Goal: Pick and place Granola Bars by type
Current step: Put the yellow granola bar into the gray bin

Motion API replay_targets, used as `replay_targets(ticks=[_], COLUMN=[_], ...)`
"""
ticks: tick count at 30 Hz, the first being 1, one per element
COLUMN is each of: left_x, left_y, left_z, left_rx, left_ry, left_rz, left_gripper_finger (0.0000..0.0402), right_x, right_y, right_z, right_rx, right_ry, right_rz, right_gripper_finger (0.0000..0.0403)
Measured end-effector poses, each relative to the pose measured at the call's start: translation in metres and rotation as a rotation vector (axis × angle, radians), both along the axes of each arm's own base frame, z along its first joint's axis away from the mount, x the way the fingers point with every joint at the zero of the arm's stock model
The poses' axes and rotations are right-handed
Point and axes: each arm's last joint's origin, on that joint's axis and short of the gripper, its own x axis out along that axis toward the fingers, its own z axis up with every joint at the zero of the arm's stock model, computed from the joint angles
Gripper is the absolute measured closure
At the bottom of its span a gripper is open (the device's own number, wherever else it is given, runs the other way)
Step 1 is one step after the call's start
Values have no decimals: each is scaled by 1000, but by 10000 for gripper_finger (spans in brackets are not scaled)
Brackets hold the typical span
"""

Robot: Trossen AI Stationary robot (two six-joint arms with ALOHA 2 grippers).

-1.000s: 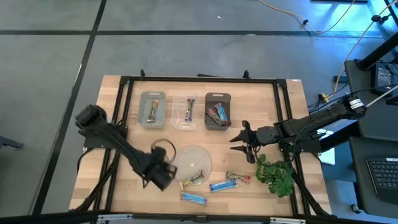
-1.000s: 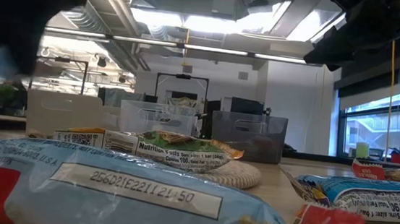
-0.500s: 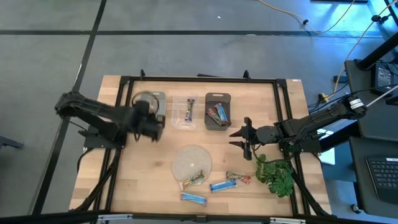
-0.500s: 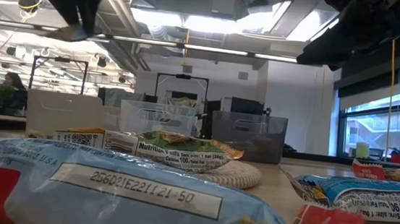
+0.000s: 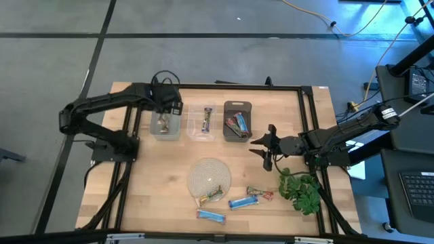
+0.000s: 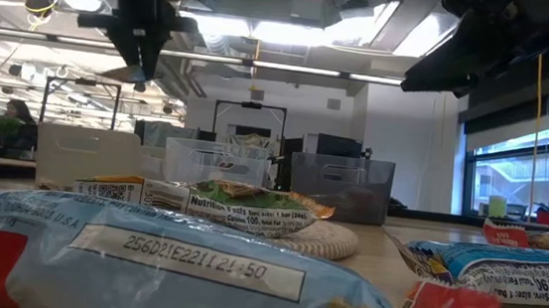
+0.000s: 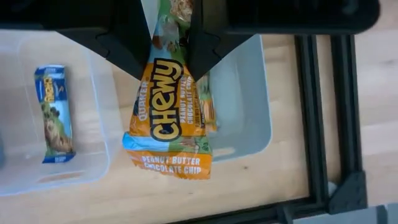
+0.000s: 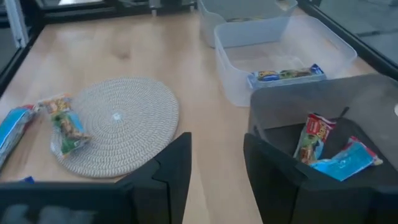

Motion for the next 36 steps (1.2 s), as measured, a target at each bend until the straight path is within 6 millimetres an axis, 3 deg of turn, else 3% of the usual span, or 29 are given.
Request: replay_targets(ticks=[3, 7, 13, 21, 27, 36], left_x=[-3, -7, -8, -12, -16, -16], left_y=[12, 19, 25, 27, 24, 24], left_z=[-7, -29, -67, -100, -111, -111], left_rx=[-45, -68, -73, -71, -73, -76], left_ry=[-7, 9, -24, -75, -52, -70], left_rz=[-7, 19, 41, 58, 68, 100], left_gripper_finger=[320, 323, 320, 320, 319, 314], right_x=[1, 2, 3, 3, 3, 3], right_y=[-4, -7, -13, -17, -17, -17], right_z=[0, 0, 0, 0, 0, 0], right_rx=[31, 37, 37, 37, 36, 34], right_ry=[-5, -6, -7, -8, -7, -7], right_rz=[-33, -55, -83, -98, -98, -97], right_gripper_finger=[253, 253, 253, 253, 254, 254])
